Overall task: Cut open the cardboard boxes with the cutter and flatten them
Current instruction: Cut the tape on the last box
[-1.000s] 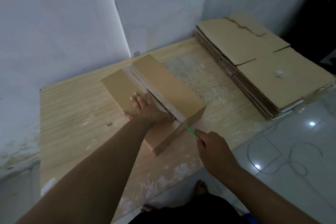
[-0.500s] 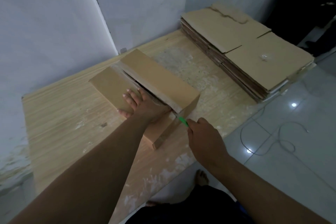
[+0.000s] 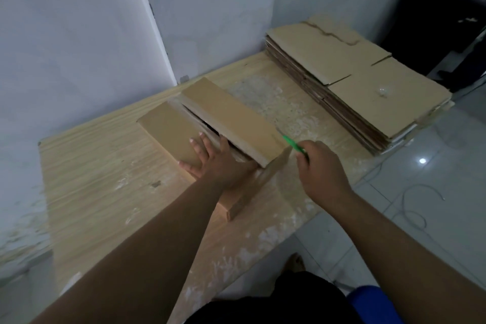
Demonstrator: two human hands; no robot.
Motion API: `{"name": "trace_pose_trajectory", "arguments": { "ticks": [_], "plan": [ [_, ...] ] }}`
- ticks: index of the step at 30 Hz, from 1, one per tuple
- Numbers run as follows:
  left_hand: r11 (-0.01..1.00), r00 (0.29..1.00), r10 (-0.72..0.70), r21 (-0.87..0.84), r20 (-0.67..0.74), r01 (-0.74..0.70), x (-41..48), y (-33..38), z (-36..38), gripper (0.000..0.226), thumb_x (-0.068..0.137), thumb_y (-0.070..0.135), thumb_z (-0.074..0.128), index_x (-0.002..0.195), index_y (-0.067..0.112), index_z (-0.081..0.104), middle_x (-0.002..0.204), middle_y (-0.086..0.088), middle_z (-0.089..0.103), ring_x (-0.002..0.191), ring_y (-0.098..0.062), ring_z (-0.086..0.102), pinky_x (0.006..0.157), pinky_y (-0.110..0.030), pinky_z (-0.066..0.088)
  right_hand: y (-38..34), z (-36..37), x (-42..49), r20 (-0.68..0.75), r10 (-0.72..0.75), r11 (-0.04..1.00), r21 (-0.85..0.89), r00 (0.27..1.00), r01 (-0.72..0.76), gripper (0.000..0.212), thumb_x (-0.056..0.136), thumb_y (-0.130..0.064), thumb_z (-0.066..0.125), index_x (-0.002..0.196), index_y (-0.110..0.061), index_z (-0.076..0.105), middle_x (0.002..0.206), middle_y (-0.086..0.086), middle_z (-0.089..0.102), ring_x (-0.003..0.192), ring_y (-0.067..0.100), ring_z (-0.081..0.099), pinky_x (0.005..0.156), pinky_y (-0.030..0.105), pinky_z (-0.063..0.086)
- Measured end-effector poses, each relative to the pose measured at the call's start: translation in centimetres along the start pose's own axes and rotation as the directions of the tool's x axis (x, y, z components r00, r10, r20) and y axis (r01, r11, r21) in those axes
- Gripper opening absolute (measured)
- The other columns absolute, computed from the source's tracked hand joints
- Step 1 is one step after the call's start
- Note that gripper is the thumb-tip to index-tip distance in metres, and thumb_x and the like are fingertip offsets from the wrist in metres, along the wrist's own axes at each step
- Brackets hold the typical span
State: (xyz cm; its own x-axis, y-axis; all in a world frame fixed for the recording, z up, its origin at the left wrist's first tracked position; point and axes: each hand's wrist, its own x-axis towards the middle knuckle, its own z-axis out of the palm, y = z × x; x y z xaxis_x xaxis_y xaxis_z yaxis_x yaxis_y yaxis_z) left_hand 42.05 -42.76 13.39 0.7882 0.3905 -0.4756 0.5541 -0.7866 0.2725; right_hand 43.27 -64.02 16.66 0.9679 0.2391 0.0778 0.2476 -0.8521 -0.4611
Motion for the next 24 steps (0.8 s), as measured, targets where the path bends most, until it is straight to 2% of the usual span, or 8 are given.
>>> {"name": "trace_pose_trajectory", "arguments": {
  "ticks": [6, 9, 11, 13, 15, 18, 21, 24],
  "plan": [
    [0.995, 0.999, 0.042, -0.088, 0.018, -0.04, 0.1, -0.8, -0.8, 0.103, 0.074, 0.072, 0.072, 0.158, 0.042, 0.02, 0.167, -0.007, -0.033, 0.15, -0.036, -0.036, 0.108, -0.079, -0.015, -1.1, 3.7, 7.5, 0.135, 0.038, 0.998, 0.049, 0.99, -0.045, 0.031, 0.105, -0.025, 0.044, 0.121, -0.004, 0.06, 0.114, 0.017, 0.062, 0.104, 0.035, 0.058, 0.082, 0.037, 0.044],
    [0.983, 0.999, 0.039, -0.179, 0.028, -0.033, 0.9, -0.8, -2.0, 0.066, 0.088, 0.061, 0.055, 0.149, 0.04, 0.045, 0.171, -0.001, -0.02, 0.154, -0.032, -0.028, 0.111, -0.079, -0.012, -0.6, 4.6, 9.9, 0.221, 0.154, 0.985, 0.038, 0.963, -0.167, 0.034, 0.105, -0.025, 0.042, 0.11, 0.001, 0.063, 0.109, 0.022, 0.065, 0.103, 0.038, 0.061, 0.074, 0.033, 0.037],
    [0.938, 0.998, -0.051, -0.346, -0.042, 0.034, 1.8, 0.0, -2.4, 0.059, 0.095, 0.06, 0.042, 0.144, 0.03, 0.057, 0.173, 0.002, -0.01, 0.157, -0.025, -0.021, 0.115, -0.073, -0.014, -0.5, 4.5, 10.5, 0.26, 0.193, 0.976, 0.045, 0.946, -0.212, 0.035, 0.104, -0.024, 0.041, 0.111, 0.003, 0.063, 0.111, 0.023, 0.065, 0.104, 0.038, 0.061, 0.074, 0.031, 0.037],
    [0.897, 0.971, -0.192, -0.425, -0.14, 0.117, 2.5, 1.2, -2.1, 0.069, 0.098, 0.062, 0.043, 0.15, 0.017, 0.051, 0.174, 0.002, -0.003, 0.158, -0.021, -0.015, 0.122, -0.063, -0.014, -0.9, 4.0, 10.1, 0.297, 0.14, 0.985, 0.053, 0.945, -0.163, 0.035, 0.104, -0.022, 0.041, 0.111, 0.003, 0.064, 0.111, 0.024, 0.066, 0.104, 0.038, 0.062, 0.076, 0.033, 0.042],
    [0.922, 0.942, -0.232, -0.363, -0.243, 0.134, 3.0, 1.9, -1.4, 0.083, 0.095, 0.066, 0.051, 0.157, 0.011, 0.039, 0.172, -0.002, 0.006, 0.159, -0.025, -0.003, 0.126, -0.056, -0.006, -0.9, 3.6, 8.6, 0.305, 0.038, 0.995, 0.076, 0.951, -0.064, 0.032, 0.104, -0.021, 0.041, 0.109, 0.001, 0.065, 0.106, 0.022, 0.066, 0.101, 0.037, 0.063, 0.077, 0.035, 0.043],
    [0.977, 0.95, -0.121, -0.202, -0.289, 0.063, 3.6, 1.8, -1.6, 0.077, 0.091, 0.069, 0.059, 0.142, 0.012, 0.058, 0.162, -0.008, 0.02, 0.151, -0.03, 0.017, 0.126, -0.049, 0.012, 0.2, 2.2, 7.8, 0.293, -0.164, 0.968, 0.231, 0.942, 0.097, 0.023, 0.105, -0.022, 0.042, 0.089, -0.013, 0.056, 0.075, 0.003, 0.053, 0.074, 0.028, 0.053, 0.066, 0.032, 0.032],
    [0.999, 0.988, 0.043, 0.007, -0.148, -0.043, 3.3, 1.3, -3.6, 0.068, 0.086, 0.071, 0.064, 0.112, 0.008, 0.075, 0.158, -0.012, 0.026, 0.146, -0.032, 0.022, 0.123, -0.045, 0.023, 0.9, 0.8, 12.5, 0.254, -0.353, 0.919, 0.277, 0.901, 0.282, 0.022, 0.104, -0.02, 0.047, 0.082, -0.017, 0.047, 0.069, -0.004, 0.041, 0.068, 0.023, 0.043, 0.061, 0.032, 0.02],
    [0.97, 0.995, 0.074, 0.226, 0.072, -0.088, 1.5, 1.6, -5.9, 0.059, 0.083, 0.067, 0.071, 0.106, 0.012, 0.077, 0.159, -0.007, 0.022, 0.142, -0.033, 0.021, 0.12, -0.049, 0.029, -0.2, 0.5, 18.3, 0.291, -0.522, 0.851, 0.251, 0.802, 0.462, 0.017, 0.102, -0.021, 0.049, 0.086, -0.016, 0.048, 0.084, 0.003, 0.045, 0.078, 0.026, 0.045, 0.065, 0.033, 0.024]
  ]
}}
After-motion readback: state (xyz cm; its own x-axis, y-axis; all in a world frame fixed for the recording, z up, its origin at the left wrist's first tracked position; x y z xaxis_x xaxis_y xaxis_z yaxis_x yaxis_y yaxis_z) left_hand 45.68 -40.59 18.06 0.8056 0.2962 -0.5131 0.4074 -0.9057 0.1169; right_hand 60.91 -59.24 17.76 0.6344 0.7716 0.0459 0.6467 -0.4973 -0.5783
